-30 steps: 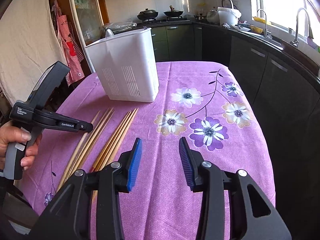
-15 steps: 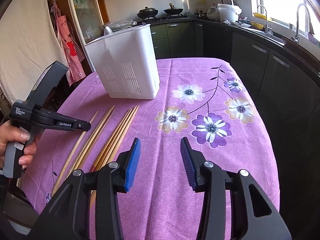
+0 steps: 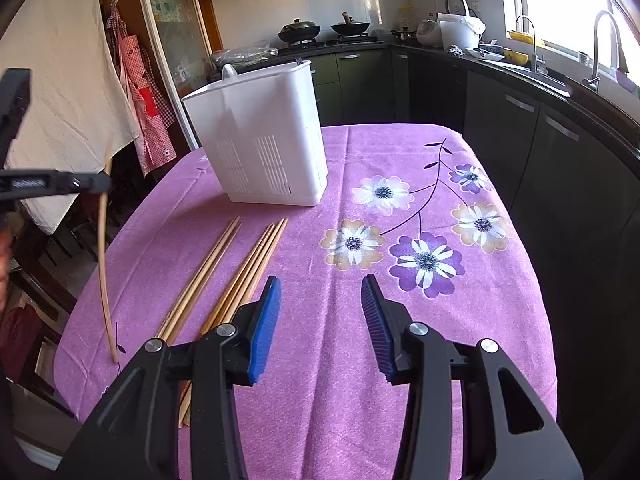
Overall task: Organize utensils
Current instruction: 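Lift the chopstick upright with the left tool while the right tool grasps another chopstick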
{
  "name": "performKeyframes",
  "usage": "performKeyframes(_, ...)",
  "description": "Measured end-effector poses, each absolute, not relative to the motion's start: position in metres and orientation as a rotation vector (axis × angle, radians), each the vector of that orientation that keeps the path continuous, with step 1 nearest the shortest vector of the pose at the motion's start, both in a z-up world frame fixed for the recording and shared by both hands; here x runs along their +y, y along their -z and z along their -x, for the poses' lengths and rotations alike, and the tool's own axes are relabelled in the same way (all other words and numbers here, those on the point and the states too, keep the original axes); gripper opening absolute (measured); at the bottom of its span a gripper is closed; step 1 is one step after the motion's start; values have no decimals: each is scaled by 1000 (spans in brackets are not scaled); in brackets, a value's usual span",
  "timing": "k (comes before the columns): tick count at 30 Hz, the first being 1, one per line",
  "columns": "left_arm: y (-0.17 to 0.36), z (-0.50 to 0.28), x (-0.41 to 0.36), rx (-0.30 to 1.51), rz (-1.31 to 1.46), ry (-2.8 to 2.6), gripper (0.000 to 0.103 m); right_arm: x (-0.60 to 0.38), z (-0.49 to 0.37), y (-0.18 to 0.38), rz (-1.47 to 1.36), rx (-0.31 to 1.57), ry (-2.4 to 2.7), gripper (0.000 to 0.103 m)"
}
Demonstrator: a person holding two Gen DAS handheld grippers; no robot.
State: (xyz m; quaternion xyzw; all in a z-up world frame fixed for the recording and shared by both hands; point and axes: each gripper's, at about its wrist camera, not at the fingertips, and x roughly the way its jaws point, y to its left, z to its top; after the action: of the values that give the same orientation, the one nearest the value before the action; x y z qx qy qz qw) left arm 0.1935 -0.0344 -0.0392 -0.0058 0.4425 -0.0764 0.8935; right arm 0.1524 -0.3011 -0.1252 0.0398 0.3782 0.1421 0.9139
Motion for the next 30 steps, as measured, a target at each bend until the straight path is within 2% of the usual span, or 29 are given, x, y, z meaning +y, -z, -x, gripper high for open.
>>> performKeyframes(11,24,-112,-19,757,4,168,6,-264,-200,135,-52,922,-412,42)
performKeyframes(13,23,-105,-21,741,-13,169,6,-250,-218,142,-28,981,-427,33)
performKeyframes(16,21,-98,-23,733,-25,181,6,-237,-237,152,-10,1033,-418,27)
performKeyframes(24,22,-96,-21,725,-32,204,6,-219,-263,172,41,1114,-355,19)
performKeyframes(30,22,-96,-20,726,-30,209,6,-212,-265,174,34,1125,-360,19)
